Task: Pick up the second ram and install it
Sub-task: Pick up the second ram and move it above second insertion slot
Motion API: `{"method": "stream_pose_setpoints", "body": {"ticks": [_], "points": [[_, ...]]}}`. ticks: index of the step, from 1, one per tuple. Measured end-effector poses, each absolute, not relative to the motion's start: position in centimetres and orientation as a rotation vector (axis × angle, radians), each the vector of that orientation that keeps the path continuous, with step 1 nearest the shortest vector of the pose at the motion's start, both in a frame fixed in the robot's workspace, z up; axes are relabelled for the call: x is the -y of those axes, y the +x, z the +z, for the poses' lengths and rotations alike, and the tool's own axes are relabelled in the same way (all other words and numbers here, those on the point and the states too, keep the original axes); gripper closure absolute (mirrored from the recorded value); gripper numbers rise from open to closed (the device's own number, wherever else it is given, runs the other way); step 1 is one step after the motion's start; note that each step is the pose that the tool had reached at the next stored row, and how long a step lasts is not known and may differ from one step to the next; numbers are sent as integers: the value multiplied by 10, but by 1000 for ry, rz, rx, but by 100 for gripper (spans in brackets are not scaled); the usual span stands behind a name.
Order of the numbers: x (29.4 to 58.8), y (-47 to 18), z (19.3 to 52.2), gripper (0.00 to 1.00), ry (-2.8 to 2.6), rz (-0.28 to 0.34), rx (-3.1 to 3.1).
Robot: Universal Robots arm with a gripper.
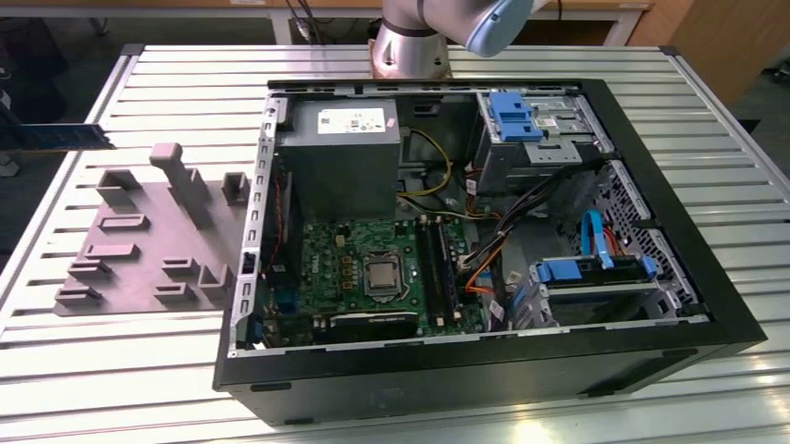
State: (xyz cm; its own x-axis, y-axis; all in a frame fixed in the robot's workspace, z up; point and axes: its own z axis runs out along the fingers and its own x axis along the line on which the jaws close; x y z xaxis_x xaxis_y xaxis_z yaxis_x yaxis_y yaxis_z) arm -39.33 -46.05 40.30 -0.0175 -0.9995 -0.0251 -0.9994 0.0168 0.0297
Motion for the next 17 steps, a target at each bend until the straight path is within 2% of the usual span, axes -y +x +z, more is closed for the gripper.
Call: {"method": "stream_pose_setpoints", "body": {"ticks": [17], "points": [[461, -388, 403, 86, 2200, -61, 2238]]}}
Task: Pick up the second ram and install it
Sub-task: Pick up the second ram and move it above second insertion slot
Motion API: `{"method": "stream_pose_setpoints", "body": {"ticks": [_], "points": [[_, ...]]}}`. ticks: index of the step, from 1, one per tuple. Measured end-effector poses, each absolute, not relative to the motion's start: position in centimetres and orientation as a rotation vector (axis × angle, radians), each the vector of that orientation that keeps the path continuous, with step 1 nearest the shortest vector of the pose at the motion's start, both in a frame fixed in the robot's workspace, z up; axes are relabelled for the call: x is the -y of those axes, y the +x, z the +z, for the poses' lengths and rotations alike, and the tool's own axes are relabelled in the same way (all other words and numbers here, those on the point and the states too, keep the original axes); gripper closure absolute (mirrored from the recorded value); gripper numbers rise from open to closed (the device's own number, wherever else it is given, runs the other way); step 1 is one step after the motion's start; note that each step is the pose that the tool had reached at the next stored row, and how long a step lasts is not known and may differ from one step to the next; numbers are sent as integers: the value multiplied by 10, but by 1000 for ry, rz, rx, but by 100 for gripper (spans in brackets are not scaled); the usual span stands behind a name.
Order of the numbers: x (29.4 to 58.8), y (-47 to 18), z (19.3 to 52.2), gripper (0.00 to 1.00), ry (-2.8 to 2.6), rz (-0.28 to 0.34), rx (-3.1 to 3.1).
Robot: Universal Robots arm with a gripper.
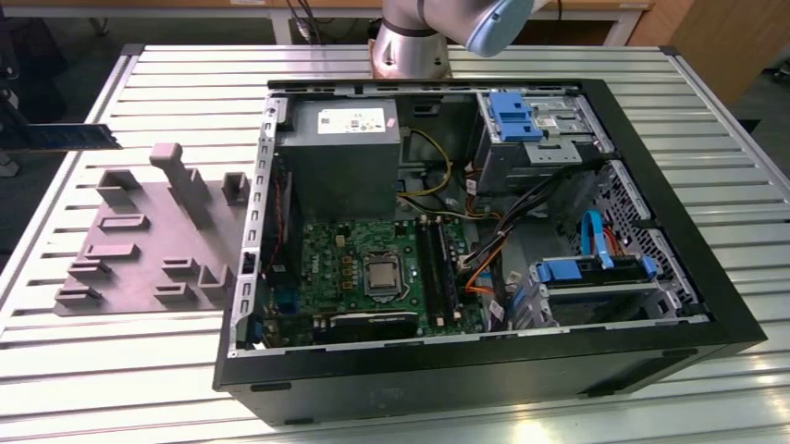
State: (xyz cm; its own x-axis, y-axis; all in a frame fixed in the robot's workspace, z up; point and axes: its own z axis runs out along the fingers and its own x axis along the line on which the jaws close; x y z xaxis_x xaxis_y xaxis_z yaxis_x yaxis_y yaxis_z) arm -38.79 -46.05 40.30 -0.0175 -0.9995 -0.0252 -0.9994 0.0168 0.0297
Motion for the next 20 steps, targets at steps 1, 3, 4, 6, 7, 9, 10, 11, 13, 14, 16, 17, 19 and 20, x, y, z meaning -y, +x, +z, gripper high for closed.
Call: {"method": "stream_pose_setpoints", "body": {"ticks": [1, 3, 4, 6, 7, 9, 10, 11, 13, 14, 16, 17, 19, 20], "points": [[461, -388, 403, 86, 2200, -61, 2238], [461, -387, 403, 86, 2200, -61, 2238], [461, -387, 403, 86, 2200, -61, 2238], [461, -386, 403, 86, 2200, -61, 2238], [461, -385, 403, 86, 2200, -61, 2238], [461, -385, 403, 86, 2200, -61, 2238], [461, -384, 403, 86, 2200, -61, 2238], [461, -384, 403, 86, 2200, -61, 2238], [461, -384, 403, 86, 2200, -61, 2238], [461, -383, 403, 86, 2200, -61, 2238], [461, -383, 403, 86, 2200, -61, 2238], [461, -382, 403, 86, 2200, -61, 2238], [461, -382, 403, 86, 2200, -61, 2238], [461, -381, 403, 86, 2200, -61, 2238]]}}
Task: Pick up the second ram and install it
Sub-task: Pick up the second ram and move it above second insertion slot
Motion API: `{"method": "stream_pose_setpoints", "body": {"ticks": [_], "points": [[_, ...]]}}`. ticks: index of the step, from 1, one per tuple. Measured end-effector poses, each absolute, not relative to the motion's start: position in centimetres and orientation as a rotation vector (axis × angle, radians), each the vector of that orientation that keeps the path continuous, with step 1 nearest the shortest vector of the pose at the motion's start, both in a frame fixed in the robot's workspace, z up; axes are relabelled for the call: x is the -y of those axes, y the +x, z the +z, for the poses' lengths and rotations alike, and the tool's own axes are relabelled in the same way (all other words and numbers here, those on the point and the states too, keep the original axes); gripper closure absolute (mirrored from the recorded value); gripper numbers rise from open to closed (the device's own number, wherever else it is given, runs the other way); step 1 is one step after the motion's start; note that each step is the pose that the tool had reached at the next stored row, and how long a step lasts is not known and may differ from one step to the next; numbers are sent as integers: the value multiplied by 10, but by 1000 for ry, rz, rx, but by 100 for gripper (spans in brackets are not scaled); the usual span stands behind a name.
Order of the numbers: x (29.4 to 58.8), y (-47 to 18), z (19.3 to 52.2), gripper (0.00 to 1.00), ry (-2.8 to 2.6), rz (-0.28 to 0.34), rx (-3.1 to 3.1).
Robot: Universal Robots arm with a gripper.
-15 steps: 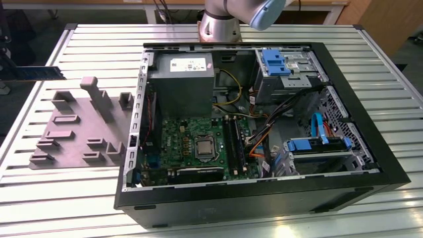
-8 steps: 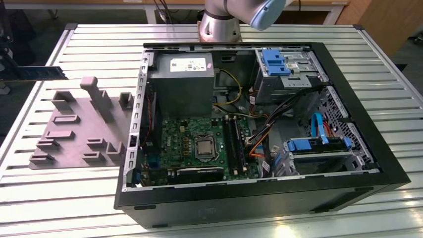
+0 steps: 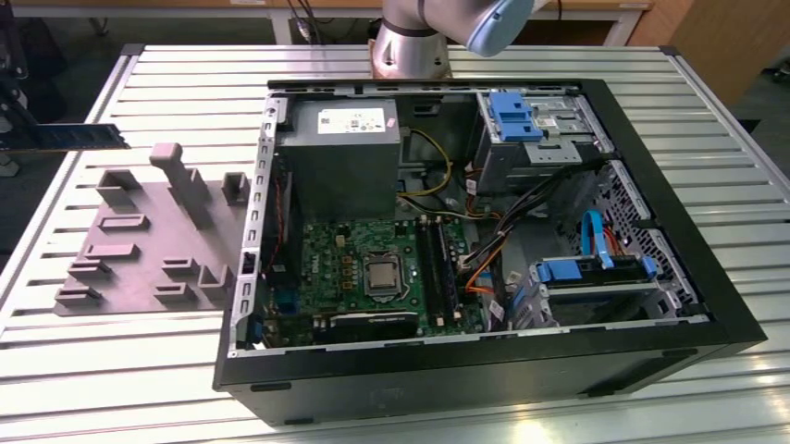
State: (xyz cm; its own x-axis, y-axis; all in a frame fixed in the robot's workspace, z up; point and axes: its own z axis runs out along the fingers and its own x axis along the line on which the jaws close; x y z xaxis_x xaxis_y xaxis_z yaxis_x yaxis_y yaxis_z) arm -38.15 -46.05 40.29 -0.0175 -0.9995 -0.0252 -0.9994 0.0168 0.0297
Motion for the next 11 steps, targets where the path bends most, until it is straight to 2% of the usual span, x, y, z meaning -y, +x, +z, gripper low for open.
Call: {"method": "stream_pose_setpoints", "body": {"ticks": [11], "points": [[461, -378, 403, 86, 2200, -61, 2238]]}}
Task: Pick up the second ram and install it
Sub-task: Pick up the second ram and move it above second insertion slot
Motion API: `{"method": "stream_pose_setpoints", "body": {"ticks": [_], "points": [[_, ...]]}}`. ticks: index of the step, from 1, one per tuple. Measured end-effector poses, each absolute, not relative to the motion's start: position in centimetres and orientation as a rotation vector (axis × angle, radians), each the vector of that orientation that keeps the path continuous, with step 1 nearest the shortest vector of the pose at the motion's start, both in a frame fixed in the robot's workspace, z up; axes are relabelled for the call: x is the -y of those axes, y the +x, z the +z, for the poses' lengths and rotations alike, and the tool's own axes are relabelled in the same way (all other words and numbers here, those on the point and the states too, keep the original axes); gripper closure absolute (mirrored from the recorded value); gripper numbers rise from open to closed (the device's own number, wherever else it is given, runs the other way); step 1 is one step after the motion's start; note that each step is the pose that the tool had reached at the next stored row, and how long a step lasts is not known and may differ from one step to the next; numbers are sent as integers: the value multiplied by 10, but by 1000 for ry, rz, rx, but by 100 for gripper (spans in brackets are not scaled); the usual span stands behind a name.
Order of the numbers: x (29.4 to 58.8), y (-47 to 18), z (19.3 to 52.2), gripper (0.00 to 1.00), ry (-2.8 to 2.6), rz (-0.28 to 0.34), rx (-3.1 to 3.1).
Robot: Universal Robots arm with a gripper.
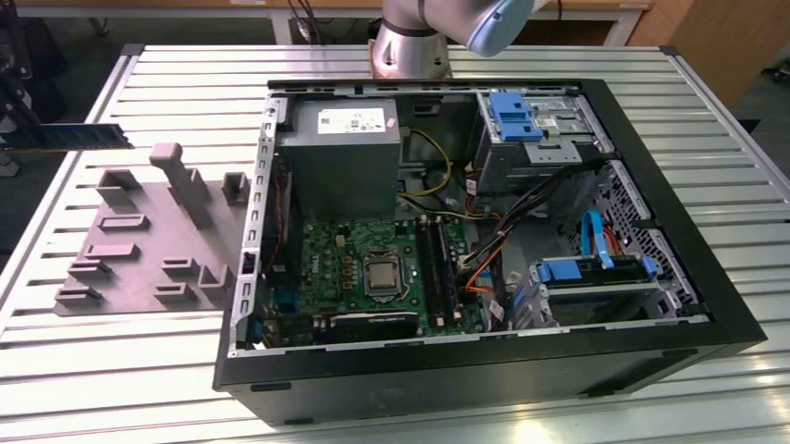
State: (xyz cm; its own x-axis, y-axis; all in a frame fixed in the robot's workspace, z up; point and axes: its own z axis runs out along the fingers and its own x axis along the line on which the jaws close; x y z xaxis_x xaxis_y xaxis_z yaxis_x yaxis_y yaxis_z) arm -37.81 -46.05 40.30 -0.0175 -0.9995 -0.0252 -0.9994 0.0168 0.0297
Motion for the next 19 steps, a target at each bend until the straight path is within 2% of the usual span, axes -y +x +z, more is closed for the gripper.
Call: {"method": "stream_pose_setpoints", "body": {"ticks": [19], "points": [[461, -372, 403, 86, 2200, -61, 2238]]}}
